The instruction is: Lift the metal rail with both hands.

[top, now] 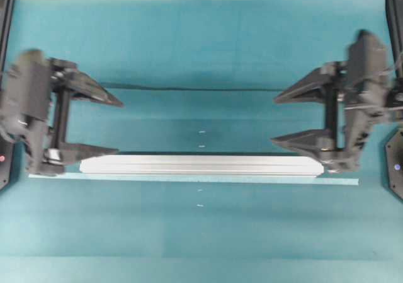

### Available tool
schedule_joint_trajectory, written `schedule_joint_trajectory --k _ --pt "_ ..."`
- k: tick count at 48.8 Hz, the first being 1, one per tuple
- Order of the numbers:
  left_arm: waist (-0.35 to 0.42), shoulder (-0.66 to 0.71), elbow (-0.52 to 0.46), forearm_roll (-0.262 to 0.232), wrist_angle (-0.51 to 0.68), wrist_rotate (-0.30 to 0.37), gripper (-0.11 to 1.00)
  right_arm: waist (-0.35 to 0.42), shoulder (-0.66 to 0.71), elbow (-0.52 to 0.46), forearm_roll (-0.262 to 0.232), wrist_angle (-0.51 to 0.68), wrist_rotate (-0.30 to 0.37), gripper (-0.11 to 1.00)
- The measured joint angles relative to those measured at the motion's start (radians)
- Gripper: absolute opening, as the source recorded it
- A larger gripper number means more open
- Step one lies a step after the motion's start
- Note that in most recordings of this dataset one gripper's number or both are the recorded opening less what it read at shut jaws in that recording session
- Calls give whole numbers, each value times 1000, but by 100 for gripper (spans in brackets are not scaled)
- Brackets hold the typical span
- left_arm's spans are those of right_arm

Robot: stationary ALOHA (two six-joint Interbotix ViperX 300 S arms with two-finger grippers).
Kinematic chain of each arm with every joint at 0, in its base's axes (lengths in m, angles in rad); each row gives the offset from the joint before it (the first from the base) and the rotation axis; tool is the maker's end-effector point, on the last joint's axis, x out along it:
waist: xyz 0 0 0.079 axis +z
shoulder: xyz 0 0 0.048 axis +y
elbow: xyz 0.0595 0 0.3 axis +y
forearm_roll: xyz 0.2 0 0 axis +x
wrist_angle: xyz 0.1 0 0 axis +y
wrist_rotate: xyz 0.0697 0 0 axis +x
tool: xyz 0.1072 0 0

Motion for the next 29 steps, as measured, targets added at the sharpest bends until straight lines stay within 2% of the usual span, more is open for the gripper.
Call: schedule_joint_trajectory --k 13,29 --pt "15 -84 29 0 -80 -57 93 -5 -120 31 2 -3 -3 97" --pt "23 -130 38 0 -140 -78 93 -12 -216 38 2 -3 -5 97"
